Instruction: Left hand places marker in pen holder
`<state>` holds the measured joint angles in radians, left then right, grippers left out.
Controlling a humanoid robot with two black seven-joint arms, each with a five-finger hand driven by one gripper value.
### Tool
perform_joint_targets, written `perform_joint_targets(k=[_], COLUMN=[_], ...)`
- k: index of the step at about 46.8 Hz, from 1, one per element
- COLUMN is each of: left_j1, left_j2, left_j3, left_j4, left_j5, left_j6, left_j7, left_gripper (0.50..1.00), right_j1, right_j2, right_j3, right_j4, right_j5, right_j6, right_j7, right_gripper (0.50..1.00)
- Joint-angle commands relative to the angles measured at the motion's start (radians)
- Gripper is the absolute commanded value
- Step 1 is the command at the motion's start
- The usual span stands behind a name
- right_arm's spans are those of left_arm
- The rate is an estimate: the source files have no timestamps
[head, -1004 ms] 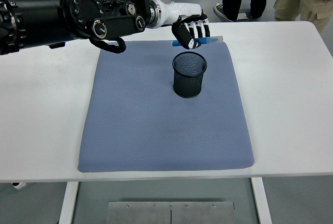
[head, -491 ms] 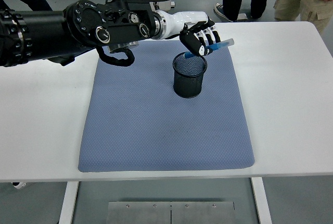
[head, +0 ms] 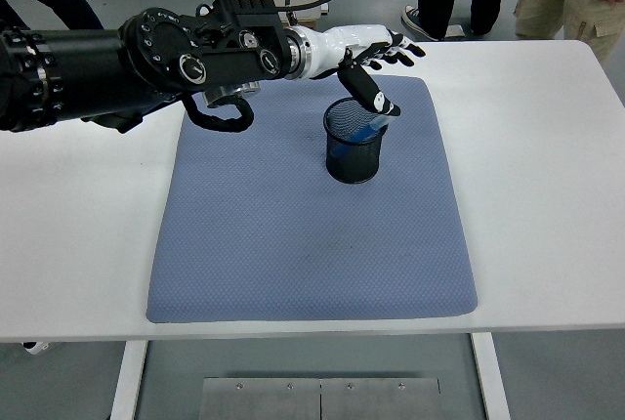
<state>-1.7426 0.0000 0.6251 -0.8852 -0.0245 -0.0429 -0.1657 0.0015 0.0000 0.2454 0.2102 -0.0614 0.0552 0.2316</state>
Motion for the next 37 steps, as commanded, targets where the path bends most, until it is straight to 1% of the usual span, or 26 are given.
perform_joint_targets(k=[1,11,16,20,24,31,34,37], left_j1=[-0.002,-0.037,-0.017,0.020,0.074,0.178,0.202,0.218], left_j2=[0.000,0.000,0.000,0.000,0.000,0.037,0.046,0.057], left_j3=[0.001,-0.025,-0.033,-0.054,-0.106,-0.244,-0.286,-0.298], left_j4=[0.000,0.000,0.008,0.043,0.104,0.183,0.202,0.218], left_j5=[-0.002,-0.002,-0.002,0.002,0.002,0.014,0.017,0.026], left_j6=[0.000,-0.002,0.001,0.005,0.012,0.049,0.049,0.051], left_j7=[0.000,-0.002,-0.002,-0.002,-0.002,-0.002,-0.002,-0.002], left_gripper=[1.000,1.000,1.000,1.000,1.000,1.000,1.000,1.000], right_j1=[0.000,0.000,0.000,0.000,0.000,0.000,0.000,0.000], right_j2=[0.000,0.000,0.000,0.000,0.000,0.000,0.000,0.000], right_j3=[0.000,0.000,0.000,0.000,0.000,0.000,0.000,0.000], right_j4=[0.000,0.000,0.000,0.000,0.000,0.000,0.000,0.000], right_j5=[0.000,0.000,0.000,0.000,0.000,0.000,0.000,0.000], right_j6=[0.000,0.000,0.000,0.000,-0.002,0.000,0.000,0.000], right_j7=[0.000,0.000,0.000,0.000,0.000,0.000,0.000,0.000], right_gripper=[1.000,1.000,1.000,1.000,1.000,1.000,1.000,1.000])
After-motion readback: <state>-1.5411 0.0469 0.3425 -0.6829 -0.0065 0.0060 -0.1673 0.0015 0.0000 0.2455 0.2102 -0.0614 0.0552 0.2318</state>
